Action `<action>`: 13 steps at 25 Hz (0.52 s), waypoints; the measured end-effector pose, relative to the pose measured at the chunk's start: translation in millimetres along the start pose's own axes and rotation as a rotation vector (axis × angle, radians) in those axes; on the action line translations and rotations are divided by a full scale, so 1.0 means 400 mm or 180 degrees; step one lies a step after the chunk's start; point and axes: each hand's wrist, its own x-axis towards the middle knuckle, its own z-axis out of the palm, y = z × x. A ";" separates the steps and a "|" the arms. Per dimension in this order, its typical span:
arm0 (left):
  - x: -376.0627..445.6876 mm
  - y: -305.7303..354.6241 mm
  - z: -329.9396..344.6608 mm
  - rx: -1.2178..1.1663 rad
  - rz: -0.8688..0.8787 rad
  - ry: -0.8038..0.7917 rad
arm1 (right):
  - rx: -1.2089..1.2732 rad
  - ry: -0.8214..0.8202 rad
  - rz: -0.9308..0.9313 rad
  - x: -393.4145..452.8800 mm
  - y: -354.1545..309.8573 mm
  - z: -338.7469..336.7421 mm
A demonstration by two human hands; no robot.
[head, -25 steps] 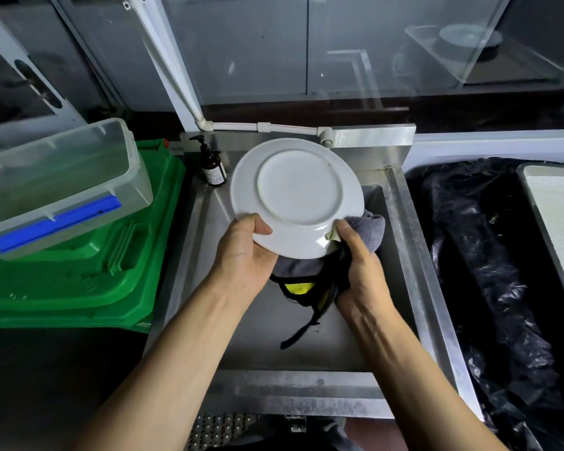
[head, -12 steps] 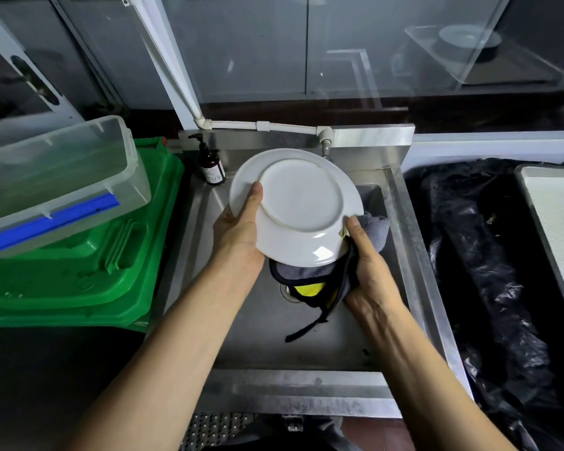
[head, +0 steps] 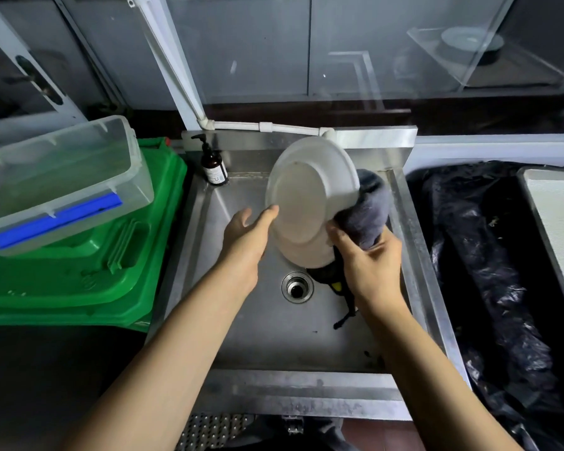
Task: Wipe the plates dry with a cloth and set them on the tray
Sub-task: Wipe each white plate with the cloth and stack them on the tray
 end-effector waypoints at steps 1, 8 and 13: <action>-0.014 0.012 0.007 0.0067 0.0098 -0.0052 | -0.0261 -0.0085 -0.0237 -0.007 -0.001 0.005; -0.056 0.045 0.032 -0.0097 -0.0111 -0.0805 | -0.2301 -0.0578 -0.1427 -0.081 0.032 0.025; -0.036 0.014 0.012 -0.0411 -0.0226 -0.0336 | -0.2618 -0.0986 -0.2139 -0.088 0.028 0.006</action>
